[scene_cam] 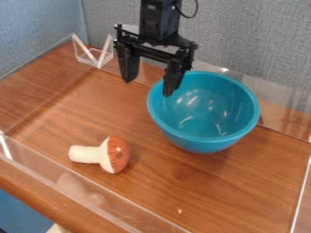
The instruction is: Put the mushroom in the blue bowl
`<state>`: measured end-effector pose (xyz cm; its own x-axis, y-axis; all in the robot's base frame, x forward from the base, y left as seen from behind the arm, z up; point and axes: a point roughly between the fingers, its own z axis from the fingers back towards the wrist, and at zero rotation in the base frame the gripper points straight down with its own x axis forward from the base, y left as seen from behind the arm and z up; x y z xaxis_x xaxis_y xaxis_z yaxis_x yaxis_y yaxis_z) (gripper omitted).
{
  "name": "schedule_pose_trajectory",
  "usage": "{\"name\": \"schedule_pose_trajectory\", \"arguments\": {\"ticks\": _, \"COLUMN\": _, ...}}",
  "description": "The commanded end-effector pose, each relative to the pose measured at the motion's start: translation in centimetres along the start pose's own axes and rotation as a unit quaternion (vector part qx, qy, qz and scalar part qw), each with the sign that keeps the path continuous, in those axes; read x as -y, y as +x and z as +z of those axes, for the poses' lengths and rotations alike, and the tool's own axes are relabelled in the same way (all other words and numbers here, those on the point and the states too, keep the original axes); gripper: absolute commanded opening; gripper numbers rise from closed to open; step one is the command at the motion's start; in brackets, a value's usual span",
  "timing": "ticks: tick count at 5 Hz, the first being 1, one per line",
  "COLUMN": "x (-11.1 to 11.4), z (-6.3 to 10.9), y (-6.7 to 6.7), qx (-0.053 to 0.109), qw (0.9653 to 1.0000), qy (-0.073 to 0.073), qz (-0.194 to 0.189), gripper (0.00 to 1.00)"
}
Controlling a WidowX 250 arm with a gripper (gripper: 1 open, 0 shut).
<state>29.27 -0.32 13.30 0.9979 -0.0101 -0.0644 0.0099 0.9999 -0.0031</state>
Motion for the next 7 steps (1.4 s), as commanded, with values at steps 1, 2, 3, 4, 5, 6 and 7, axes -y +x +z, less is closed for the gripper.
{"name": "schedule_pose_trajectory", "arguments": {"ticks": 1, "x": -1.0, "z": -0.7, "y": -1.0, "qx": -0.003, "qw": 0.9950, "qy": 0.008, "qz": -0.100, "gripper": 1.00}}
{"name": "schedule_pose_trajectory", "arguments": {"ticks": 2, "x": -3.5, "z": -3.8, "y": -4.2, "qx": -0.040, "qw": 0.9740, "qy": 0.010, "qz": -0.223, "gripper": 1.00}}
{"name": "schedule_pose_trajectory", "arguments": {"ticks": 3, "x": -5.7, "z": -7.4, "y": -7.7, "qx": -0.062, "qw": 0.9374, "qy": 0.013, "qz": -0.342, "gripper": 1.00}}
{"name": "schedule_pose_trajectory", "arguments": {"ticks": 4, "x": -5.5, "z": -8.5, "y": -7.7, "qx": -0.049, "qw": 0.9410, "qy": 0.017, "qz": -0.335, "gripper": 1.00}}
{"name": "schedule_pose_trajectory", "arguments": {"ticks": 5, "x": -4.5, "z": -8.5, "y": -7.5, "qx": -0.026, "qw": 0.9478, "qy": 0.015, "qz": -0.318, "gripper": 1.00}}
{"name": "schedule_pose_trajectory", "arguments": {"ticks": 6, "x": -3.8, "z": -8.5, "y": -7.2, "qx": -0.009, "qw": 0.9390, "qy": 0.017, "qz": -0.343, "gripper": 1.00}}
{"name": "schedule_pose_trajectory", "arguments": {"ticks": 7, "x": -3.2, "z": -8.5, "y": -7.0, "qx": 0.006, "qw": 0.9290, "qy": 0.018, "qz": -0.370, "gripper": 1.00}}
